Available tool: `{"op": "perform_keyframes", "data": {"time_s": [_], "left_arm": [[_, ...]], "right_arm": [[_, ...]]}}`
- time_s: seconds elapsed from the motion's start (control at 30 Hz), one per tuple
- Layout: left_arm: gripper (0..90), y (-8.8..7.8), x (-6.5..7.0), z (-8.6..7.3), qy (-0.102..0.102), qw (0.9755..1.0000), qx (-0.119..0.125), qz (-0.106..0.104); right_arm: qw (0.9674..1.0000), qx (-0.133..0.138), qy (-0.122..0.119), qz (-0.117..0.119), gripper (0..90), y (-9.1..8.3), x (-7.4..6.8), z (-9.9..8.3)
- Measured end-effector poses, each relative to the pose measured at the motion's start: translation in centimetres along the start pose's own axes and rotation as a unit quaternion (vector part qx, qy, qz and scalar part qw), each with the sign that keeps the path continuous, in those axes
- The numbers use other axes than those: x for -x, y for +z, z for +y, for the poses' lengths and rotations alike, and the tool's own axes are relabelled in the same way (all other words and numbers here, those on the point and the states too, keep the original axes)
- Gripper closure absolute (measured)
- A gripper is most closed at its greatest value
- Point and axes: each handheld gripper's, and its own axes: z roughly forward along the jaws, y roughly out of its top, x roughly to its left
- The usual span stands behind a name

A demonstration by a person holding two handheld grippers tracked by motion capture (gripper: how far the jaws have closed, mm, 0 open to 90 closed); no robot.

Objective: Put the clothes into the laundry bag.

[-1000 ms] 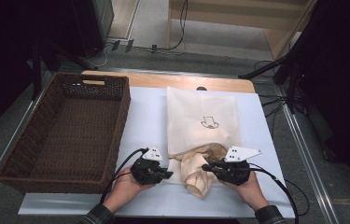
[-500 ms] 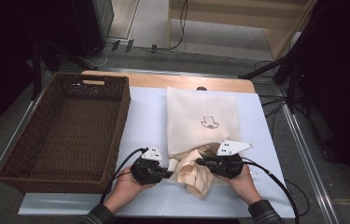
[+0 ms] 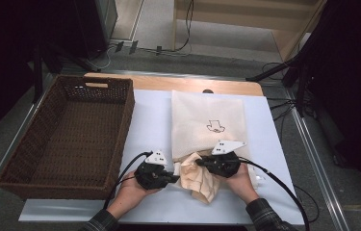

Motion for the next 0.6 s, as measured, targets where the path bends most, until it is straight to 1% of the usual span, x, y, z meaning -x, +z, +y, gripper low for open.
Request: {"op": "perform_keyframes", "data": {"time_s": [0.13, 0.2, 0.27, 0.4, 0.47, 0.5, 0.6], "left_arm": [[84.6, 0.0, 0.0, 0.0, 0.000, 1.0000, -0.001, 0.003], [84.6, 0.0, 0.0, 0.0, 0.000, 1.0000, -0.002, 0.003], [84.7, 0.0, 0.1, 0.0, 0.000, 1.0000, -0.002, 0.004], [85.0, 0.0, 0.2, -0.1, 0.003, 1.0000, -0.006, 0.003], [85.2, 0.0, 0.3, -0.1, 0.007, 0.9999, -0.007, -0.001], [85.3, 0.0, 0.3, -0.1, 0.010, 0.9999, -0.007, -0.003], [85.3, 0.2, 0.5, -0.1, 0.011, 0.9999, -0.008, -0.004]], "right_arm": [[0.9998, -0.008, -0.008, -0.015, 85.7, 0.9, 0.0, 0.3], [0.9997, -0.010, -0.006, -0.020, 85.8, 1.2, 0.1, 0.5], [0.9993, -0.014, -0.008, -0.033, 85.8, 1.5, 0.0, 0.7], [0.9988, -0.015, -0.010, -0.046, 85.8, 2.4, 0.0, 1.1], [0.9986, -0.012, -0.001, -0.052, 85.9, 2.7, 0.1, 1.2], [0.9982, -0.011, 0.000, -0.058, 85.9, 2.9, 0.3, 1.2], [0.9978, -0.006, 0.005, -0.065, 85.9, 3.3, 0.6, 1.3]]}}
